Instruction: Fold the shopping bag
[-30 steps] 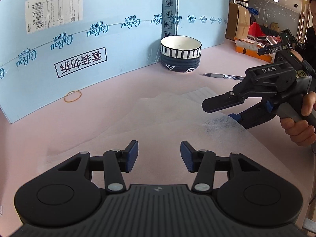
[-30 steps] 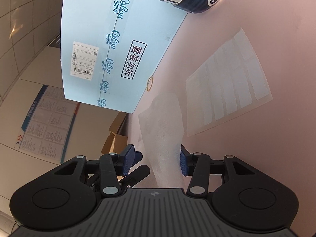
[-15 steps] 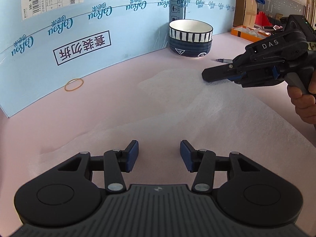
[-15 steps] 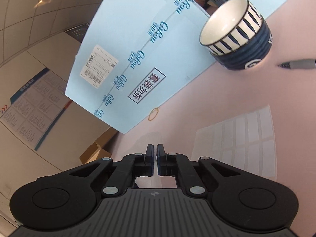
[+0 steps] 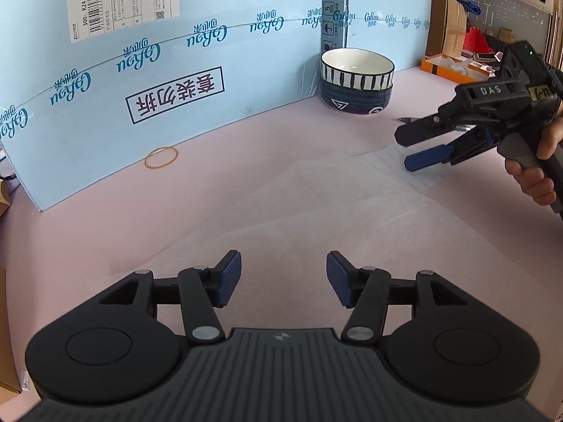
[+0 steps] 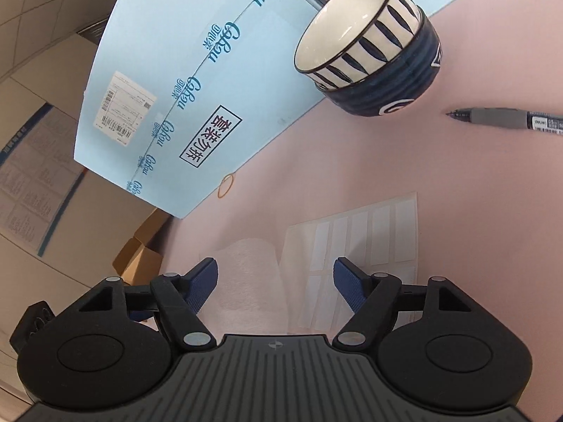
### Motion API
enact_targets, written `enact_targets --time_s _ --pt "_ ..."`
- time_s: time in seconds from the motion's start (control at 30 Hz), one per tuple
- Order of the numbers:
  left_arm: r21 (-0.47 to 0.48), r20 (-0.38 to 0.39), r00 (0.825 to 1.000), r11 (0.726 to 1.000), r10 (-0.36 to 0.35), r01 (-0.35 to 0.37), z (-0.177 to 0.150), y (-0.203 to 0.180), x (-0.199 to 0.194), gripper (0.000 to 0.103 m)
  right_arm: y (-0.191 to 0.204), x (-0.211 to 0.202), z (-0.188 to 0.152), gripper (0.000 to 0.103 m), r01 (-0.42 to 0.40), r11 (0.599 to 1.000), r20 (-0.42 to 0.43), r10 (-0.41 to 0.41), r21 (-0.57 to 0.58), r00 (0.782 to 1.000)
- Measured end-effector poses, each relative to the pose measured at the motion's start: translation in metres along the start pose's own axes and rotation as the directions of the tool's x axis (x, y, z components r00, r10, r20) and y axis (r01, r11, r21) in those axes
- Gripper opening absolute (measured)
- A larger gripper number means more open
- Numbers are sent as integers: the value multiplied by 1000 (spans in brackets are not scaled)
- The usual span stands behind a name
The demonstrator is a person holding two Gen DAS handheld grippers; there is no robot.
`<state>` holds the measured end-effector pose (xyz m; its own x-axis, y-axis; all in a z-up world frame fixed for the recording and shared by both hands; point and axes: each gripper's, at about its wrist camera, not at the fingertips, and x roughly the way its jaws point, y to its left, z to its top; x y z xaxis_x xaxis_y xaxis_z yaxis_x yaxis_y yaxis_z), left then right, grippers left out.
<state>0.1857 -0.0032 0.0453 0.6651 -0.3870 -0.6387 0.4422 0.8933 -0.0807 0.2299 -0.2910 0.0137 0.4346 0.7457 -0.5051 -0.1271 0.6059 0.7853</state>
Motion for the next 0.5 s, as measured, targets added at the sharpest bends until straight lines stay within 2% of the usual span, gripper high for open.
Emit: enact_targets --time_s 0.1,0.27,0.37,0.5 --pt "-104 -9 990 985 -140 138 26 21 14 63 -1 0 -7 55 -24 999 -29 25 31 999" --pt "-41 -132 974 983 -182 178 58 13 73 61 9 -14 -25 55 -34 999 -68 35 12 997" --pt "-73 -163 957 970 -240 231 66 8 97 61 28 -27 -48 55 -24 995 -91 15 -95 996" --pt "-149 -168 934 945 -315 292 71 3 117 59 54 -30 -84 55 -116 973 -176 81 -198 981"
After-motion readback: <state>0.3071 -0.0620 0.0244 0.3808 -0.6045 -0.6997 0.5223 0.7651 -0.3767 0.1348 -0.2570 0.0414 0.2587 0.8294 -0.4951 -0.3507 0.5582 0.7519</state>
